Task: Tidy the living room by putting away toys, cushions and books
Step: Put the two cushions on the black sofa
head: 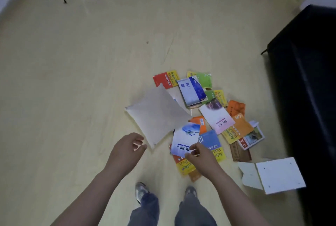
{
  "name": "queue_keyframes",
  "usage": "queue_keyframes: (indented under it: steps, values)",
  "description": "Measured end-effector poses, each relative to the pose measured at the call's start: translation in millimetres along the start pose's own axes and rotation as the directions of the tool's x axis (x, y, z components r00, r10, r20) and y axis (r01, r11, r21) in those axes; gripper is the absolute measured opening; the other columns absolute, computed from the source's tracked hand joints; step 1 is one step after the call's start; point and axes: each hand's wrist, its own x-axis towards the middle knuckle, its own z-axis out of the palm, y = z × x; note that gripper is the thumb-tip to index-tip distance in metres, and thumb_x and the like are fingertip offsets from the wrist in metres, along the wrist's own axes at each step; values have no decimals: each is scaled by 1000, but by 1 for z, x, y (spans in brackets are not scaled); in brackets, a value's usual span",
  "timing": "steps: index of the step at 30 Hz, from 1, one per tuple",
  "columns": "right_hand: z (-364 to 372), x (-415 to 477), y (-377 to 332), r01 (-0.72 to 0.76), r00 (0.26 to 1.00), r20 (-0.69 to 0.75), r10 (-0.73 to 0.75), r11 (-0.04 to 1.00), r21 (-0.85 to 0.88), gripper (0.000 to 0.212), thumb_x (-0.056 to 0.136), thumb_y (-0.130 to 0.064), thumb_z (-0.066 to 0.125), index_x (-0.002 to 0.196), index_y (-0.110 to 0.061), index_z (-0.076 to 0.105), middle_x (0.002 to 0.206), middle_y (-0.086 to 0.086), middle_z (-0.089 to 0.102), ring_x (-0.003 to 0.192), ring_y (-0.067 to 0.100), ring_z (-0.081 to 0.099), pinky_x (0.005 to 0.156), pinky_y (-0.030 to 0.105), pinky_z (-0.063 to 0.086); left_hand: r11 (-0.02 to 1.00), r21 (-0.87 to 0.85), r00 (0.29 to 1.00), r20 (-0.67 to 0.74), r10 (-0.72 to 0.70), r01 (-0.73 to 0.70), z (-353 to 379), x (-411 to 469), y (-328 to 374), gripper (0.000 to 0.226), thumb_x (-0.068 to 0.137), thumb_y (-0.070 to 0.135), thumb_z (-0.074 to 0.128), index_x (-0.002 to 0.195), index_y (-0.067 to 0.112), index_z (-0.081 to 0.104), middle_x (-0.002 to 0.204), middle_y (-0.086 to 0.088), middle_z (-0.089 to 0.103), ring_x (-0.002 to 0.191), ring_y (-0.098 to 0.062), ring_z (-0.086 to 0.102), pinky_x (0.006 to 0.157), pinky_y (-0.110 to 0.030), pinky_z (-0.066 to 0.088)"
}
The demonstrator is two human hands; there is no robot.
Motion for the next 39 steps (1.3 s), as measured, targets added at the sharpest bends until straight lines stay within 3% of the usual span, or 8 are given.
queue_keyframes:
  steps: [5, 10, 22, 25, 33, 39]
  values:
    - [15, 8, -22, -38, 999, -32, 41, 996, 75, 24, 86, -34, 65, 105, -25, 52, 102, -3, 60, 93, 14, 59, 72, 27, 47, 1000, 15, 996, 88, 20, -22, -13, 37, -10, 15, 85, 24, 65, 99, 26, 59, 97, 7, 65, 85, -8, 61, 80, -27, 48]
    - [10, 43, -32, -95, 993, -52, 101, 990, 106, 24, 86, -33, 65, 105, -26, 51, 103, -3, 60, 97, 16, 59, 80, 29, 47, 997, 44, 985, 162, 53, -60, -14, 84, 1, 14, 86, 24, 65, 98, 27, 58, 96, 9, 63, 85, -8, 60, 79, -26, 47]
    - [-31, 166, -67, -113, 991, -48, 124, 976, 186, 21, 91, -23, 62, 108, -19, 52, 104, -2, 55, 96, 14, 55, 78, 23, 39, 971, 189, 968, 229, 99, -144, -12, 236, 50, 14, 85, 23, 66, 97, 27, 59, 93, 9, 63, 82, -8, 60, 75, -25, 45]
    - [-37, 193, -64, -149, 983, -77, 170, 964, 221, 30, 90, -24, 63, 116, -13, 54, 106, 1, 57, 97, 16, 54, 84, 26, 43, 960, 212, 950, 287, 120, -185, 3, 275, 54, 16, 86, 22, 65, 102, 21, 62, 93, 5, 63, 82, -11, 61, 75, -24, 45]
    - [-11, 285, -39, -233, 958, -104, 267, 938, 256, 32, 91, -26, 62, 119, -14, 53, 112, 0, 59, 95, 12, 51, 78, 19, 34, 856, 351, 856, 485, 181, -380, 65, 400, 37, 23, 88, 22, 63, 109, 13, 63, 95, 4, 60, 85, -16, 60, 80, -24, 45]
    - [25, 380, -5, -284, 934, -125, 333, 910, 301, 36, 89, -27, 64, 120, -13, 54, 119, 8, 59, 107, 19, 56, 88, 27, 40, 740, 454, 799, 573, 184, -496, 128, 498, 12, 25, 89, 20, 59, 113, 12, 60, 109, -3, 63, 97, -20, 61, 87, -27, 44]
